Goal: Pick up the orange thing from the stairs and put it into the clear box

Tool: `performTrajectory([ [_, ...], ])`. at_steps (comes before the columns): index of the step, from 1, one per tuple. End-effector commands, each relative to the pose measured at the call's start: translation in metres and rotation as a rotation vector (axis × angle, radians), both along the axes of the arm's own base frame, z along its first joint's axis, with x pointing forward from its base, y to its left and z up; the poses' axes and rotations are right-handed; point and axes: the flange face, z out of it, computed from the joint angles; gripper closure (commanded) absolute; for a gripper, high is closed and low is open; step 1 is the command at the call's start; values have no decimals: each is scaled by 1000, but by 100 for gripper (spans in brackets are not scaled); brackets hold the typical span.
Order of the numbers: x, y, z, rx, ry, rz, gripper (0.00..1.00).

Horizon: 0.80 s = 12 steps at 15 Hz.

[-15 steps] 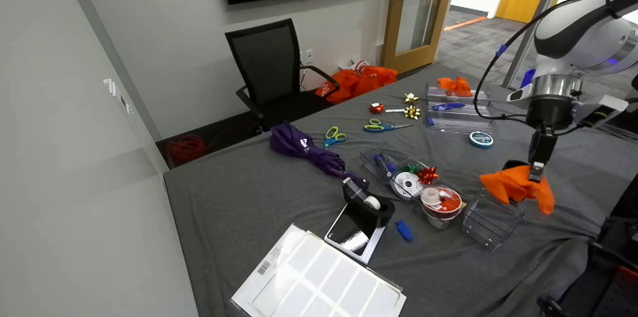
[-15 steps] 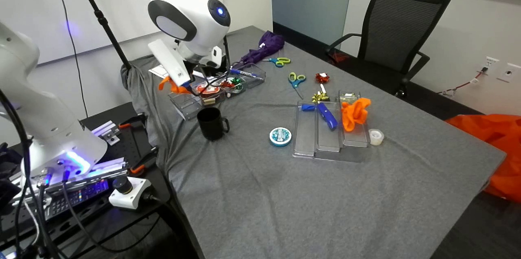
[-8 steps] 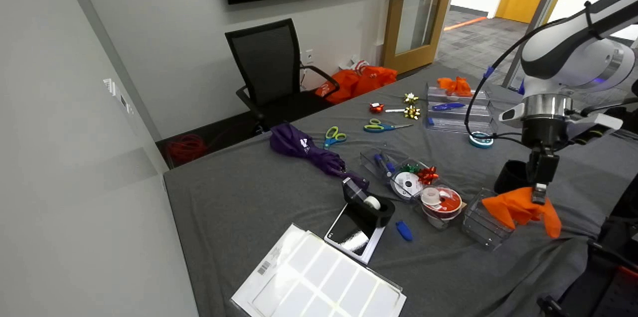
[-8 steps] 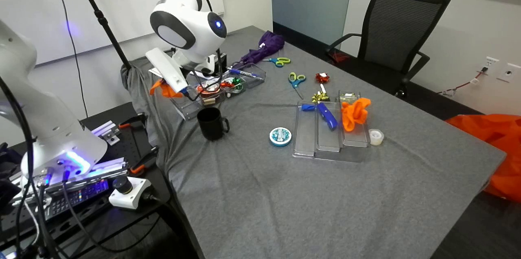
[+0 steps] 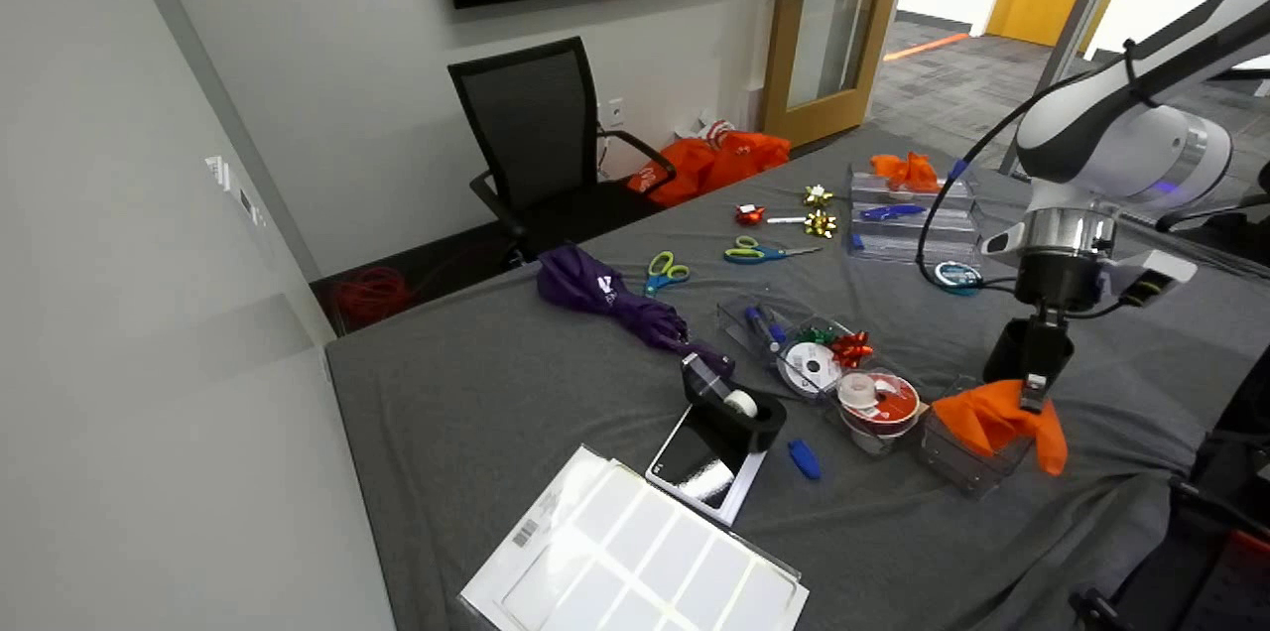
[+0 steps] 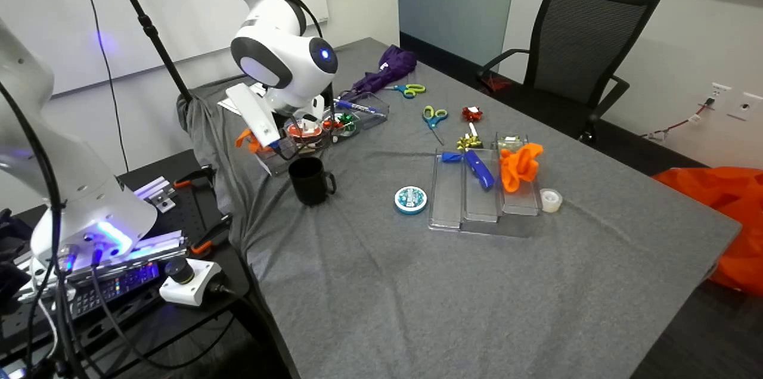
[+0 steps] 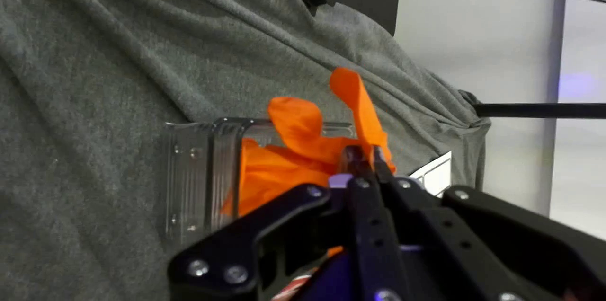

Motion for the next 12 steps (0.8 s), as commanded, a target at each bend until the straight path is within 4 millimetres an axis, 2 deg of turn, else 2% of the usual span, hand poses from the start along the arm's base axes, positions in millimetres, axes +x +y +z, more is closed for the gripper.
performTrajectory([
  [1,10,-4,-13,-71,23,-75,100],
  [5,20,-4,-30,-184,93,-152,100],
  [9,25,2,-46,-291,153,-156,100],
  [12,26,7,-44,-328,155,-125,100],
])
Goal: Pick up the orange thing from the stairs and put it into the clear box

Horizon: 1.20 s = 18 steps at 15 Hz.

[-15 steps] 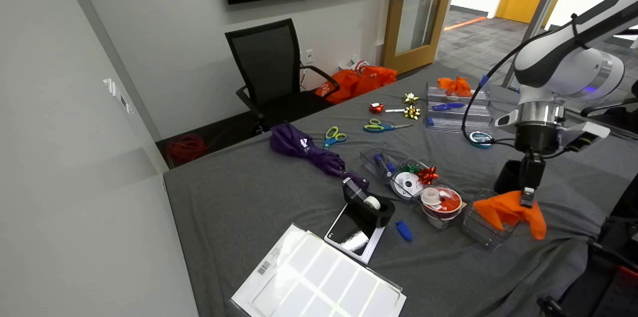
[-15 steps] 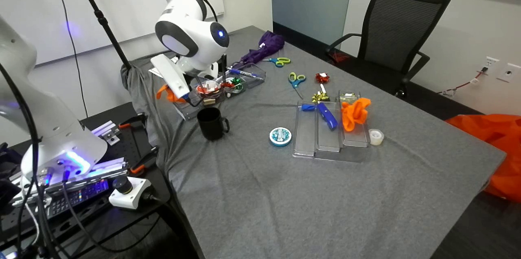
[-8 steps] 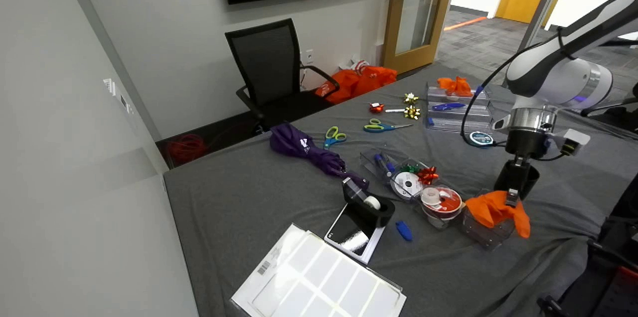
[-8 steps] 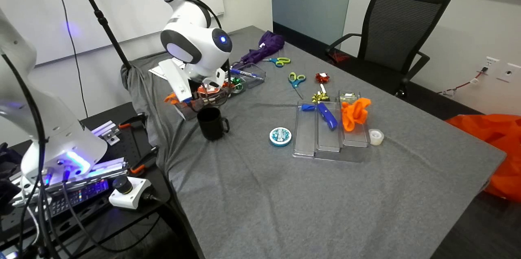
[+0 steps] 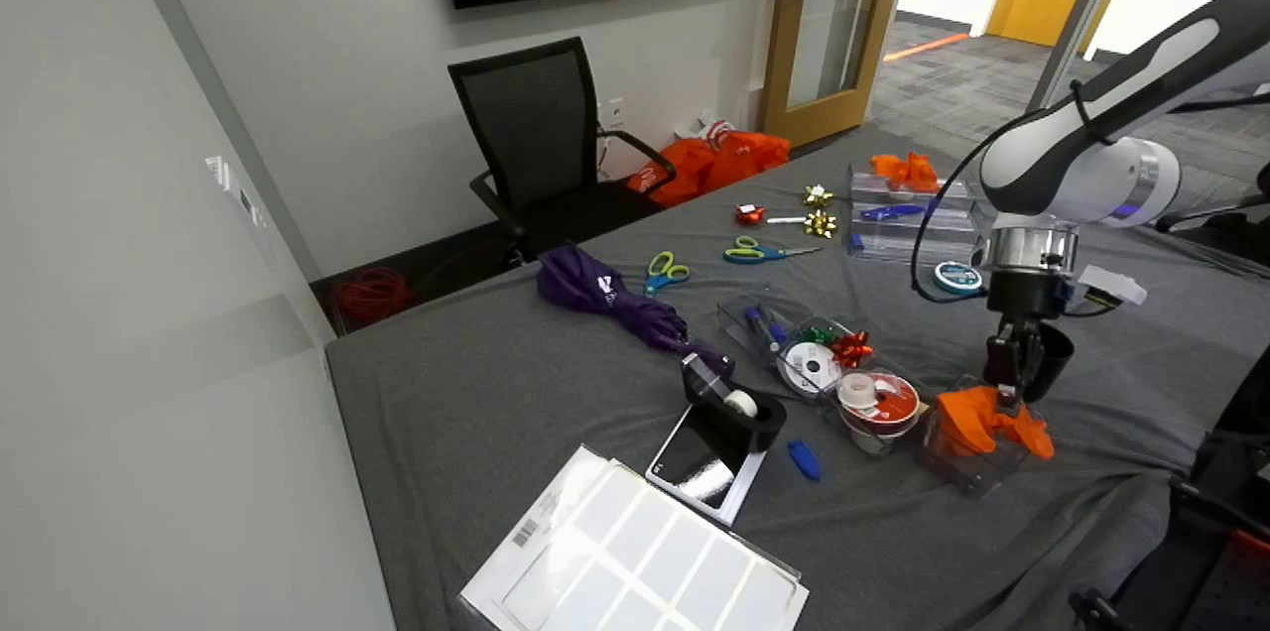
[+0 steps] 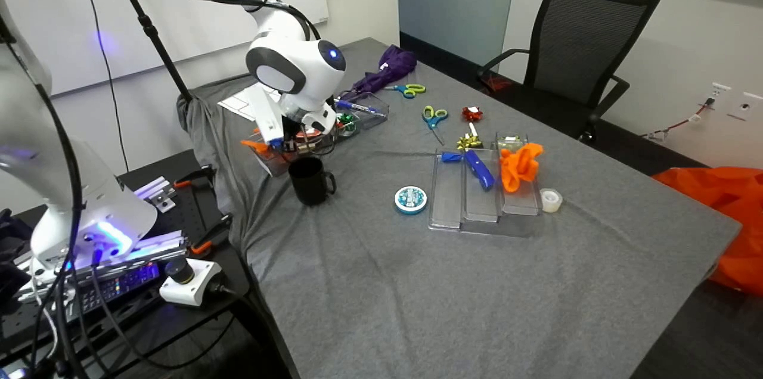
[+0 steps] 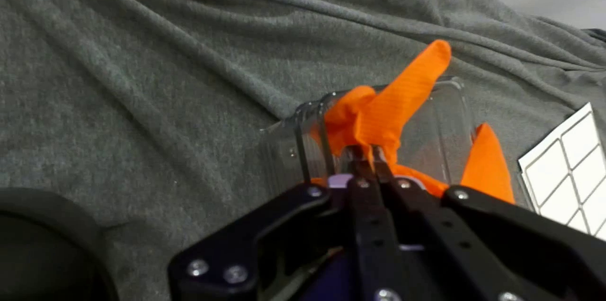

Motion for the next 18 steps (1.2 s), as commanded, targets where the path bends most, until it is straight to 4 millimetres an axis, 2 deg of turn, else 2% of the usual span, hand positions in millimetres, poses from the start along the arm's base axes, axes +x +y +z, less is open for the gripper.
performTrajectory([
  [1,3,8,-11,-54,10,30,100],
  [2,3,9,-11,-63,10,36,100],
  [3,3,10,-11,-69,11,41,92],
  [4,3,10,-10,-73,12,44,72],
  [11,-10,16,-2,-44,-6,91,23],
  [14,-22,19,10,-21,-33,126,2],
  [18,-40,21,30,-10,-84,169,0],
])
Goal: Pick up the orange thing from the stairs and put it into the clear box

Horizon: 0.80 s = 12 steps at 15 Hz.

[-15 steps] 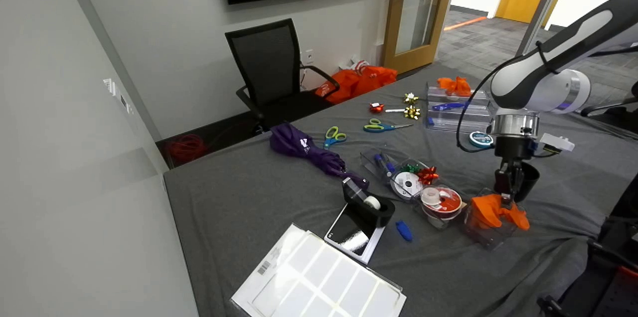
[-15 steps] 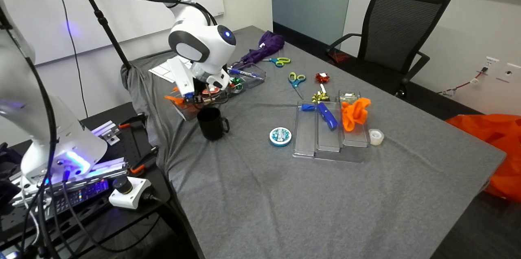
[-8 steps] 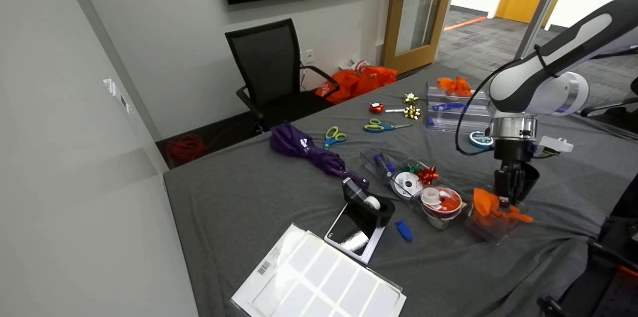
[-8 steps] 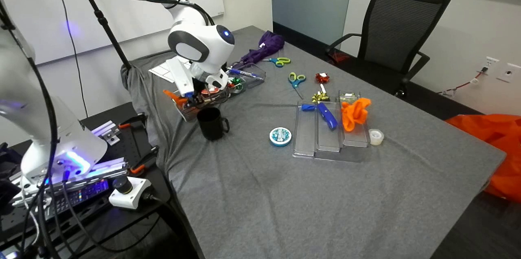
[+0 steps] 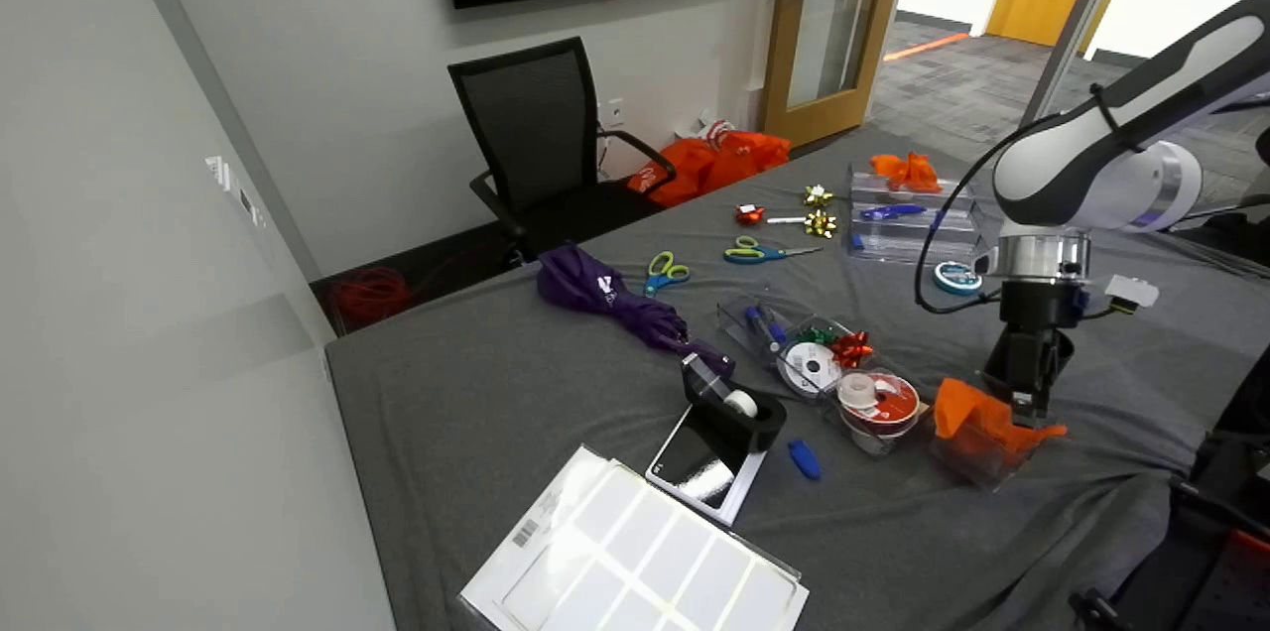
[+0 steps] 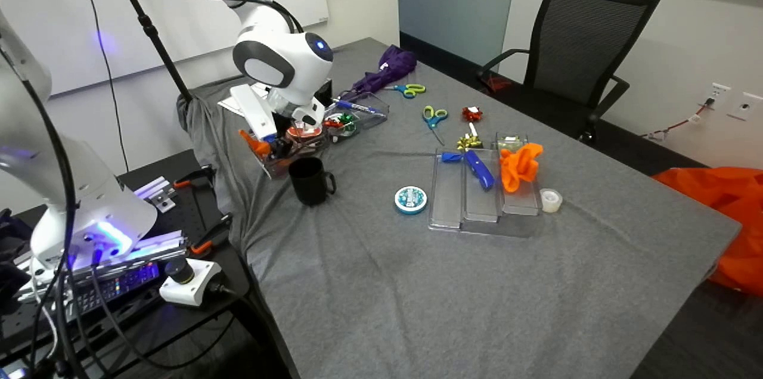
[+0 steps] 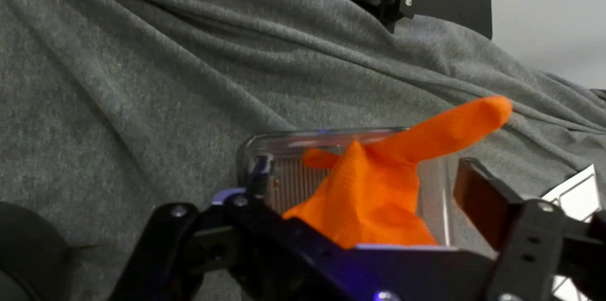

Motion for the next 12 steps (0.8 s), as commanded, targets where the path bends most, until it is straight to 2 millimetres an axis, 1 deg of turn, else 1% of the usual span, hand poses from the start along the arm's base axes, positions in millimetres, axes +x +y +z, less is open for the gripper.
performTrajectory([
  [1,-24,2,25,-6,-68,42,0],
  [7,-45,1,58,-24,-148,58,0],
  [12,-63,-20,83,-111,-218,82,0],
])
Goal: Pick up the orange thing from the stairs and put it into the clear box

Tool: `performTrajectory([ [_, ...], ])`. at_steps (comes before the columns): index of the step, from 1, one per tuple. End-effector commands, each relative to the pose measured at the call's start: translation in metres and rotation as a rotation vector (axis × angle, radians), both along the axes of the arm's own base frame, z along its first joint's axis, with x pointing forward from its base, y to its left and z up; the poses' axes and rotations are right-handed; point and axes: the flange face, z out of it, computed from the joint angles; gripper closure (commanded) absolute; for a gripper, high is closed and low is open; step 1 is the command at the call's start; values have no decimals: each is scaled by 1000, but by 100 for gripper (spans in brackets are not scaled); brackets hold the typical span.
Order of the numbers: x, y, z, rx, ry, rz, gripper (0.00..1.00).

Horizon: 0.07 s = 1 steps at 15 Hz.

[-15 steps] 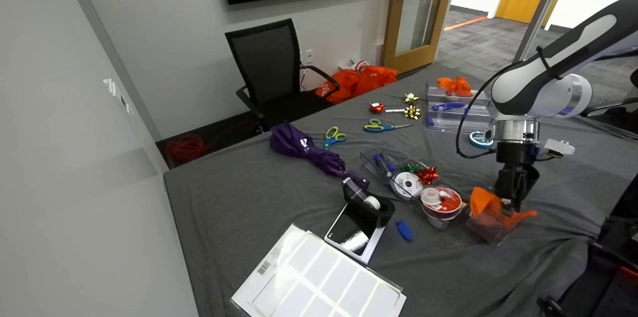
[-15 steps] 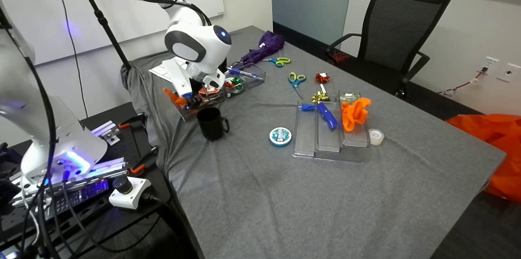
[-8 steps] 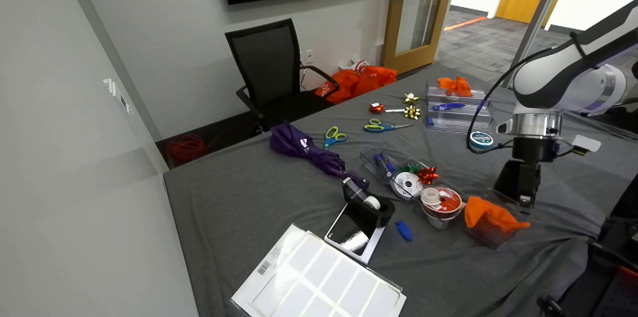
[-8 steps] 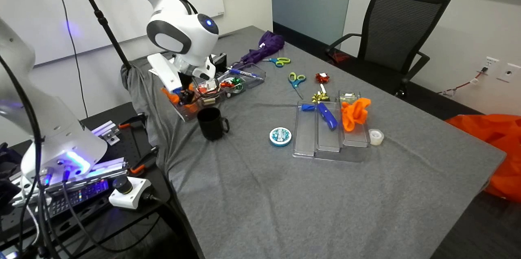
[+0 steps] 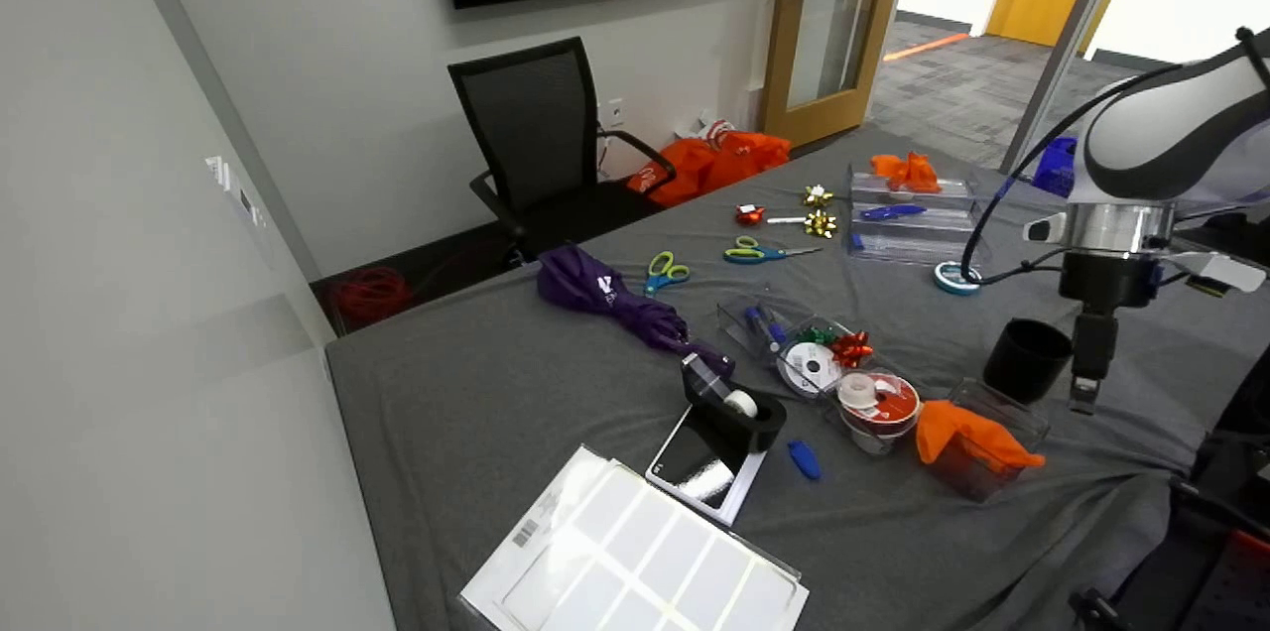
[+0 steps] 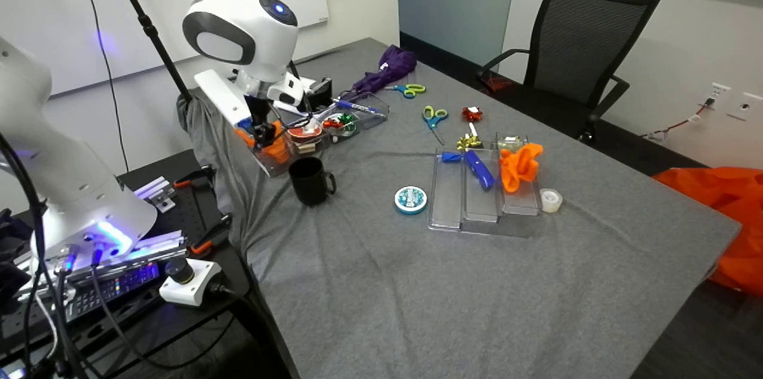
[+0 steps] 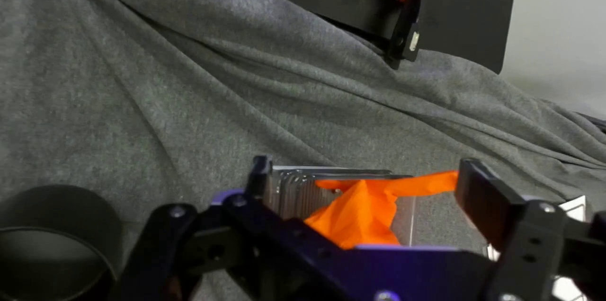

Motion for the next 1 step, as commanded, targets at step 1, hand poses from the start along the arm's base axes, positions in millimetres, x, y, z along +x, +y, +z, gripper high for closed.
performTrajectory([
  [1,-21,-13,18,-59,-69,15,0],
])
